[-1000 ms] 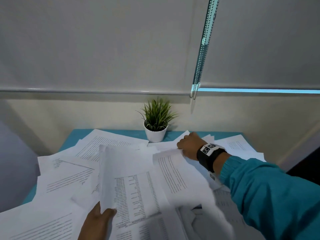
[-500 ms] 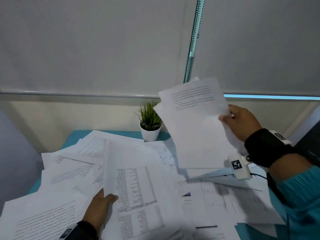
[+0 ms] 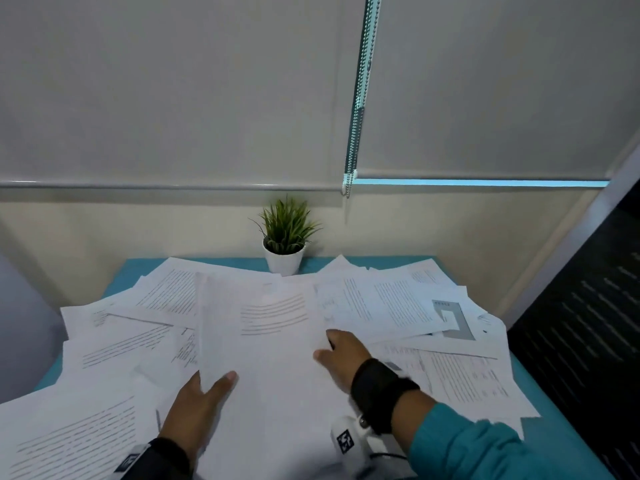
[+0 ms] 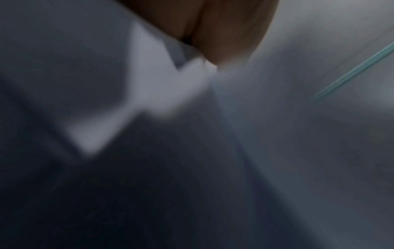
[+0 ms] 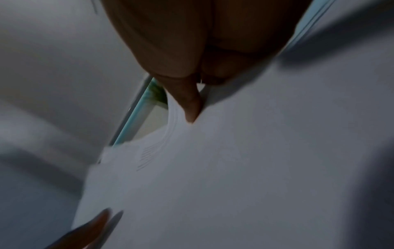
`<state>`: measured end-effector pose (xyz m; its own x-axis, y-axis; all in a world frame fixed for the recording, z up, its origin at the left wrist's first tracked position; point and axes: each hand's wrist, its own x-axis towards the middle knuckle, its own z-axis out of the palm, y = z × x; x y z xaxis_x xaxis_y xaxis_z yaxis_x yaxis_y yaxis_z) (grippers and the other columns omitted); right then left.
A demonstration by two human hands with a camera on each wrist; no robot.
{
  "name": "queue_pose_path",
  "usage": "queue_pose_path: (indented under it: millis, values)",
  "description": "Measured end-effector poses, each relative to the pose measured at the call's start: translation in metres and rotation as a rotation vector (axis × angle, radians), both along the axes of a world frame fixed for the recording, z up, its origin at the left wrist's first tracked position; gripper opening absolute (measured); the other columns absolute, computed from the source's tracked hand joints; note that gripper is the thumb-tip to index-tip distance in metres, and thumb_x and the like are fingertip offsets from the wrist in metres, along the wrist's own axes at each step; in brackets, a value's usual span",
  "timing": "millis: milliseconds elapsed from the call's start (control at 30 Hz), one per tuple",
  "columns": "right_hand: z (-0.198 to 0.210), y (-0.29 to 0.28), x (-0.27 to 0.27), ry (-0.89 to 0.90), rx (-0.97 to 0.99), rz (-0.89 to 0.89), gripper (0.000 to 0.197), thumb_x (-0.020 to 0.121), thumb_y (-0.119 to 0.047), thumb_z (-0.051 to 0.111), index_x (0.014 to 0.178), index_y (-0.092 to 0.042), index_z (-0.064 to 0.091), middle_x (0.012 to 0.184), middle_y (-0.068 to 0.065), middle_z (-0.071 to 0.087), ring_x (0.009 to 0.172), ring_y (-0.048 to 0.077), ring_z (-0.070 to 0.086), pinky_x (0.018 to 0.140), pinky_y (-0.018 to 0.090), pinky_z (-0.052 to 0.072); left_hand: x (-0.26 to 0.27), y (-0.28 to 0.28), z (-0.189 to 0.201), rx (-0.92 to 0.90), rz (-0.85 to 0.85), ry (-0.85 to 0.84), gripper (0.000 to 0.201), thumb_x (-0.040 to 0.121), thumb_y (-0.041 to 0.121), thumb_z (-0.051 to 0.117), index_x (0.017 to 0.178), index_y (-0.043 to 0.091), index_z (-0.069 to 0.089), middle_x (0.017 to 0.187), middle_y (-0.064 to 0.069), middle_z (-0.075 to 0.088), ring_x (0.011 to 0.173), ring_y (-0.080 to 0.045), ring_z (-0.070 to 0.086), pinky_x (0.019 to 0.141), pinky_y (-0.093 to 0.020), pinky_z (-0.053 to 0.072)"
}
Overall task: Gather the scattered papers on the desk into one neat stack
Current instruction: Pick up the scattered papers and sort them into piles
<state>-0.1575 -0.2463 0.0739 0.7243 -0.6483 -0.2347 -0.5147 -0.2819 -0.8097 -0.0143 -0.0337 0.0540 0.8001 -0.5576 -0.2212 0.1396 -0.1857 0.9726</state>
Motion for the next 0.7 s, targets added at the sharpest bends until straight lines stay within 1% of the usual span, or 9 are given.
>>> queue_pose_path:
  millis: [33,67,133,200,233,367,533,633,700]
  values:
    - [0.001,0.007,0.002,-0.001,0.033,0.035,0.004,0.085,-0.019,0.064,0.081,-0.019,0.063,0.079,-0.008,0.065,0.075,0.013,0.061,0.063,0.015,0.048,0.001,0.0,-0.003,0.037,-0.001,-0.022,0.043,0.082,0.028,0.075,0.121,0.016,0.059,0.114,0.002,0.067,0.113,-0.023,0.06,0.1,-0.035,0.041]
    - [-0.001,0.008,0.003,0.013,0.039,0.057,0.02,0.084,-0.022,0.066,0.067,-0.022,0.054,0.062,-0.015,0.056,0.059,0.009,0.054,0.052,0.014,0.042,0.004,0.0,-0.009,0.073,-0.012,-0.039,0.046,0.076,0.03,0.074,0.118,0.018,0.06,0.113,0.002,0.068,0.112,-0.024,0.062,0.1,-0.037,0.043]
    - [0.004,-0.004,0.001,0.027,0.005,0.019,0.031,0.082,-0.027,0.068,0.06,-0.021,0.047,0.05,-0.013,0.047,0.05,0.009,0.044,0.05,0.02,0.038,0.009,0.001,-0.017,0.114,-0.039,-0.031,0.049,0.066,0.038,0.07,0.112,0.023,0.062,0.111,0.002,0.071,0.109,-0.026,0.064,0.101,-0.044,0.046]
    - [0.01,-0.036,0.0,0.031,-0.092,-0.058,0.009,0.081,-0.024,0.068,0.077,-0.02,0.061,0.077,-0.007,0.063,0.072,0.012,0.056,0.068,0.021,0.043,0.014,0.001,-0.021,0.144,-0.057,-0.031,0.058,0.062,0.042,0.07,0.115,0.021,0.063,0.111,-0.001,0.072,0.105,-0.026,0.065,0.1,-0.045,0.047]
    - [0.012,-0.059,0.001,0.092,-0.174,-0.066,0.011,0.081,-0.022,0.067,0.091,-0.02,0.063,0.095,-0.002,0.065,0.086,0.014,0.058,0.075,0.02,0.042,0.014,0.0,-0.018,0.161,-0.067,-0.05,0.062,0.063,0.04,0.068,0.119,0.017,0.061,0.11,-0.003,0.072,0.104,-0.026,0.065,0.099,-0.043,0.046]
    - [0.021,-0.14,0.013,0.343,-0.394,0.047,0.051,0.083,-0.012,0.062,0.132,-0.017,0.048,0.14,0.003,0.045,0.124,0.022,0.049,0.101,0.024,0.038,0.012,-0.003,-0.011,0.234,-0.068,-0.107,0.078,0.063,0.038,0.064,0.134,0.009,0.054,0.121,-0.011,0.066,0.112,-0.03,0.059,0.104,-0.041,0.041]
    - [0.02,-0.186,0.056,0.481,-0.468,0.126,0.049,0.074,-0.017,0.067,0.12,-0.02,0.049,0.13,0.002,0.051,0.11,0.023,0.055,0.089,0.027,0.044,0.014,-0.008,-0.007,0.315,-0.07,-0.07,0.088,0.06,0.042,0.064,0.14,0.009,0.049,0.132,-0.016,0.06,0.108,-0.025,0.053,0.104,-0.039,0.037]
    - [0.007,-0.199,0.081,0.554,-0.488,0.213,0.068,0.063,-0.026,0.071,0.125,-0.024,0.044,0.129,0.0,0.053,0.11,0.023,0.056,0.091,0.033,0.046,0.017,-0.011,-0.005,0.326,-0.044,-0.065,0.076,0.075,0.032,0.075,0.141,0.006,0.048,0.137,-0.019,0.056,0.122,-0.031,0.052,0.107,-0.038,0.034]
    - [-0.003,-0.206,0.091,0.595,-0.513,0.257,0.082,0.055,-0.031,0.07,0.13,-0.026,0.038,0.132,0.0,0.051,0.112,0.024,0.056,0.093,0.037,0.048,0.017,-0.013,-0.003,0.324,-0.054,-0.061,0.081,0.067,0.033,0.074,0.138,0.003,0.05,0.135,-0.019,0.057,0.117,-0.029,0.052,0.105,-0.036,0.034]
